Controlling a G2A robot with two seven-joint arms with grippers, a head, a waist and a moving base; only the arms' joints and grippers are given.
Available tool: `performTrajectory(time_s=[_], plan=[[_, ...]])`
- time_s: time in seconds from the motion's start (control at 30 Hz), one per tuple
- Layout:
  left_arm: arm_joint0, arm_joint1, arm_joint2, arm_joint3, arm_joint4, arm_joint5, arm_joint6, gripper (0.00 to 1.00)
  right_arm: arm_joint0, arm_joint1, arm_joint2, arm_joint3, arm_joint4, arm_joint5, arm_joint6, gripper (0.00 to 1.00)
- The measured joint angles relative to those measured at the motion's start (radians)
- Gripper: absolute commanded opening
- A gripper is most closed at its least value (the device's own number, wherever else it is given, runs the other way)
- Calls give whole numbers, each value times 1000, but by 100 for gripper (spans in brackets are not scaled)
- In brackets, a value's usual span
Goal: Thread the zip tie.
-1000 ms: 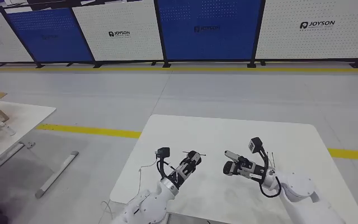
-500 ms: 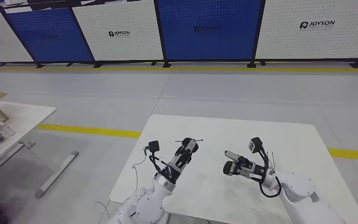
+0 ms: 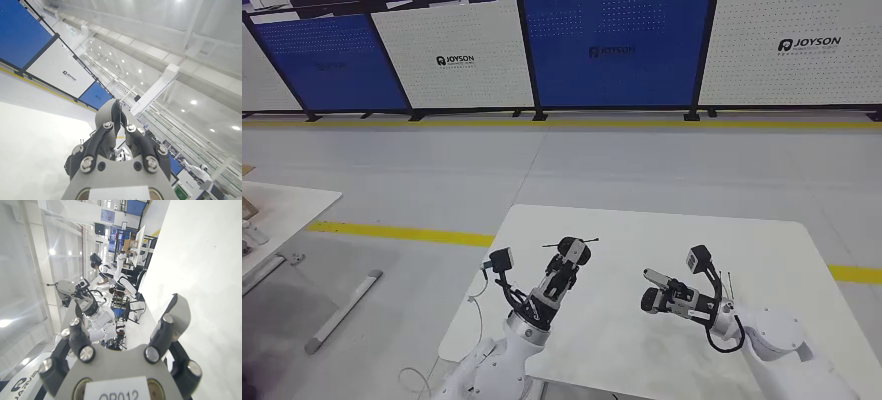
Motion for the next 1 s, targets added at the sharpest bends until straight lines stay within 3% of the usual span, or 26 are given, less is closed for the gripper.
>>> performTrajectory(time_s=[0.17, 0.33, 0.5, 0.9, 1.0], plan=[[-6, 1, 12, 47, 73, 58, -73, 0, 0, 0, 0, 0, 0, 0, 0, 100], [-4, 1, 19, 98, 119, 74, -115, 0, 0, 0, 0, 0, 0, 0, 0, 100], [-21, -2, 51, 149, 173, 121, -166, 0, 0, 0, 0, 0, 0, 0, 0, 100], [-24, -3, 58, 155, 174, 123, -162, 0, 0, 0, 0, 0, 0, 0, 0, 100], [-33, -2, 60, 168, 200, 135, -187, 0, 0, 0, 0, 0, 0, 0, 0, 100]])
